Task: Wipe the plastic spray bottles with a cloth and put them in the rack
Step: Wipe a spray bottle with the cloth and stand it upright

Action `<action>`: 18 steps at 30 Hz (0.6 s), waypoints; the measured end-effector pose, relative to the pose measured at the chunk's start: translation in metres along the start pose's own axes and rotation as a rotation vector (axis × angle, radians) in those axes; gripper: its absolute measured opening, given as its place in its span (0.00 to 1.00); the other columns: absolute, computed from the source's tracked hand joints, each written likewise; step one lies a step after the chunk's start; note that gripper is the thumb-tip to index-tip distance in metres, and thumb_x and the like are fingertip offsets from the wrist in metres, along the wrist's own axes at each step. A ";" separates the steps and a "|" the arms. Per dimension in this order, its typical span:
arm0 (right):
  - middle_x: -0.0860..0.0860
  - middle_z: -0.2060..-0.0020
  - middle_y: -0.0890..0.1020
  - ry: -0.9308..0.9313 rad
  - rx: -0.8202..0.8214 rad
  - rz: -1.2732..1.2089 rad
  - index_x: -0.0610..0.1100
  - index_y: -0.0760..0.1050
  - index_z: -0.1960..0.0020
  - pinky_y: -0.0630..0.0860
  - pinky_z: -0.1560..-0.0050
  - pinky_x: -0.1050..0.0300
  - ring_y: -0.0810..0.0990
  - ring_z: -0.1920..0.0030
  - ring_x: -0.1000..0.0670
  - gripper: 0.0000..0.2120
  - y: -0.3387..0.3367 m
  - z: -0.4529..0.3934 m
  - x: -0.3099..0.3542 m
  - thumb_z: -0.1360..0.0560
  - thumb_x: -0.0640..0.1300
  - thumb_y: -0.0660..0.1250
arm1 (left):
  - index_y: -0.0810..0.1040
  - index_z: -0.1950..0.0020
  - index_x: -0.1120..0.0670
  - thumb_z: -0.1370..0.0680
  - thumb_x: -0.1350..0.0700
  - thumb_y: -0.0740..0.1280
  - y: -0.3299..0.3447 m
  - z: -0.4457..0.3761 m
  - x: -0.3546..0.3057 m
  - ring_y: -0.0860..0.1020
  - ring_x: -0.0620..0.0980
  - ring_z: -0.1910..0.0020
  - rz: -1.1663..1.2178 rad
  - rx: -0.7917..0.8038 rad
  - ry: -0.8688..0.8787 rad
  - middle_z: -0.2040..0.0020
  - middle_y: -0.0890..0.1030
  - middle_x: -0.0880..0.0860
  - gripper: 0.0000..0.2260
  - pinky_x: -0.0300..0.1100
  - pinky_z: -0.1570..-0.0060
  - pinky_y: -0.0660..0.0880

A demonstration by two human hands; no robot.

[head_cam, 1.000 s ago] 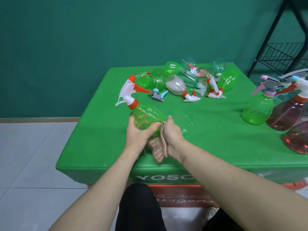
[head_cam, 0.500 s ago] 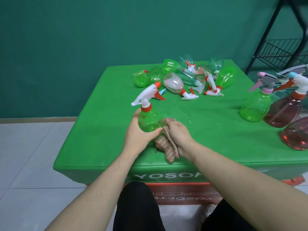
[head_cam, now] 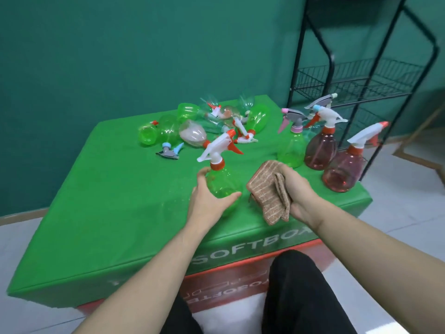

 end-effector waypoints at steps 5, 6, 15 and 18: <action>0.39 0.57 0.79 -0.115 -0.118 0.001 0.41 0.79 0.44 0.82 0.57 0.45 0.81 0.63 0.43 0.09 -0.080 0.022 0.033 0.21 0.42 0.64 | 0.59 0.28 0.41 0.33 0.41 0.80 0.077 0.007 -0.048 0.74 0.53 0.32 -0.066 0.130 0.069 0.29 0.73 0.51 0.41 0.49 0.34 0.73; 0.38 0.57 0.78 -0.139 -0.131 0.022 0.42 0.79 0.44 0.81 0.60 0.47 0.80 0.64 0.43 0.10 -0.093 0.027 0.039 0.22 0.40 0.62 | 0.59 0.27 0.42 0.32 0.42 0.80 0.091 0.009 -0.058 0.72 0.52 0.30 -0.073 0.152 0.084 0.27 0.72 0.51 0.41 0.50 0.31 0.71; 0.46 0.69 0.75 -0.085 -0.260 0.031 0.46 0.72 0.54 0.75 0.73 0.60 0.75 0.74 0.48 0.06 -0.188 0.040 0.050 0.21 0.41 0.57 | 0.62 0.24 0.49 0.31 0.46 0.80 0.196 0.010 -0.105 0.69 0.52 0.26 -0.131 0.254 0.126 0.24 0.68 0.51 0.42 0.49 0.29 0.67; 0.48 0.71 0.76 -0.071 -0.277 0.015 0.46 0.73 0.56 0.75 0.70 0.59 0.76 0.73 0.48 0.07 -0.206 0.039 0.048 0.20 0.44 0.59 | 0.61 0.23 0.49 0.30 0.46 0.80 0.216 0.005 -0.112 0.69 0.52 0.26 -0.149 0.245 0.115 0.23 0.67 0.51 0.42 0.48 0.30 0.68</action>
Point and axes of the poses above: each hand's wrist, its own z-axis away from the middle knuckle, its own y-axis out of the palm, x = y × z, the point moved 10 cm from there along -z, towards the middle knuckle
